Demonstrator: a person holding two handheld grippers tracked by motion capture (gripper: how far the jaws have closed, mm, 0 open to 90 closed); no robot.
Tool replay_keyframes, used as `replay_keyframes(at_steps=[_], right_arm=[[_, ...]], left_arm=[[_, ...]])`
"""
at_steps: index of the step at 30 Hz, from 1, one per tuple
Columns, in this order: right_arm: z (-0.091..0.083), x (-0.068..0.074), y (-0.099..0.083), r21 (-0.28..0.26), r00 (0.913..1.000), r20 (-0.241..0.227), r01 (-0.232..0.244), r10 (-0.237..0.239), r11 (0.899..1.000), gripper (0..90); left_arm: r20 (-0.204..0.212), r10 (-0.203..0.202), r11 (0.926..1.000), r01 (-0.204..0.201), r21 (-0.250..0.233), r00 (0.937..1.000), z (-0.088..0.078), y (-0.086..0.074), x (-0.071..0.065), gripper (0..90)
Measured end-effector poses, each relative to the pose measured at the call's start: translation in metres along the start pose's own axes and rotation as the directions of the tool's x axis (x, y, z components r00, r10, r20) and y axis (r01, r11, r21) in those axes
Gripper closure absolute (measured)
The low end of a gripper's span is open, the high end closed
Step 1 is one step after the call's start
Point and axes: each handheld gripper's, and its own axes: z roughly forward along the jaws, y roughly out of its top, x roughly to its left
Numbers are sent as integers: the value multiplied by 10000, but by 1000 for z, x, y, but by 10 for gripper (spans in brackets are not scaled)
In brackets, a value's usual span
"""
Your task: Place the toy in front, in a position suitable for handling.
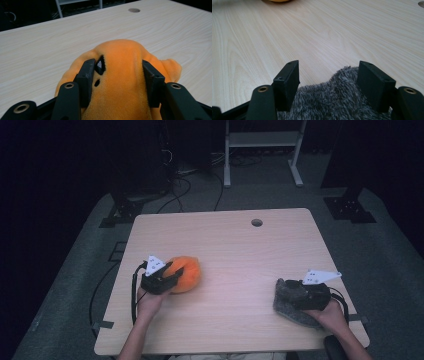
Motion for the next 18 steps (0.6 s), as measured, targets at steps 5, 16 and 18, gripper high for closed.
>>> replay_keyframes(at_steps=[5, 16, 18], right_arm=[[0, 0, 0, 7, 10000, -1, -7, 7, 10000, 332], [0, 0, 0, 6, 10000, -6, -8, 8, 10000, 332], [0, 0, 0, -11, 10000, -2, -27, 27, 10000, 332]], left_arm=[[406, -28, 9995, 41, -316, 9992, -2, 6, -12, 522], [1328, 202, 9966, -93, -822, 9909, -1, 17, -40, 521], [1338, 227, 9960, -108, -885, 9908, 0, 18, -47, 521]])
